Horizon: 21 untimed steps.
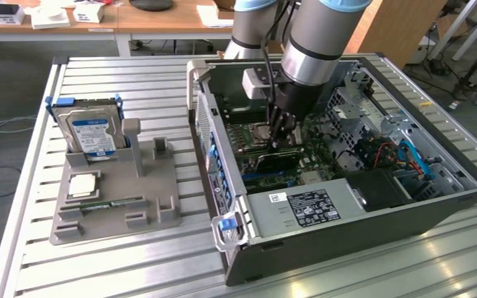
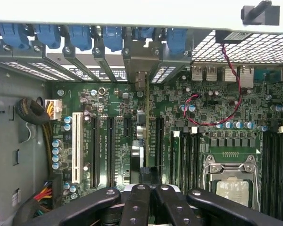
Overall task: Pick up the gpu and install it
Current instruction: 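Press down on the gpu until it lock into place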
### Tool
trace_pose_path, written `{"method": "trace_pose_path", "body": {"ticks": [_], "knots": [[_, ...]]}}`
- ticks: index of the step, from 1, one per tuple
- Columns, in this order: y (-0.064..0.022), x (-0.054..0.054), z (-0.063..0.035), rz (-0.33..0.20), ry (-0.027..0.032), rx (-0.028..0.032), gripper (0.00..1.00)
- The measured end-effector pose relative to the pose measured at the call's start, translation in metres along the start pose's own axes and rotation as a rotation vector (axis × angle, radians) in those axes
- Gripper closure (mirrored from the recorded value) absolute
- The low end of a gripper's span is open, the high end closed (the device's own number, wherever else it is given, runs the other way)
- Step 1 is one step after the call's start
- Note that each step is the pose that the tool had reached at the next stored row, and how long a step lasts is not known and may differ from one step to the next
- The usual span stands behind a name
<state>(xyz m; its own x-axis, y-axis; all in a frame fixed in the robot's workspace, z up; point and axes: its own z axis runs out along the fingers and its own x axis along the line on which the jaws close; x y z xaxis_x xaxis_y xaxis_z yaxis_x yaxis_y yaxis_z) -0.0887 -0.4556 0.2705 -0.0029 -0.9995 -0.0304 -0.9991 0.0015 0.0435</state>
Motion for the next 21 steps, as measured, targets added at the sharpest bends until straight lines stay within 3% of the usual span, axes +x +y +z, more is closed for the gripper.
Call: {"method": "trace_pose_path", "body": {"ticks": [21], "knots": [[-0.0001, 0.0001, 0.0037, 0.0, 0.0001, 0.0009, 0.89]]}}
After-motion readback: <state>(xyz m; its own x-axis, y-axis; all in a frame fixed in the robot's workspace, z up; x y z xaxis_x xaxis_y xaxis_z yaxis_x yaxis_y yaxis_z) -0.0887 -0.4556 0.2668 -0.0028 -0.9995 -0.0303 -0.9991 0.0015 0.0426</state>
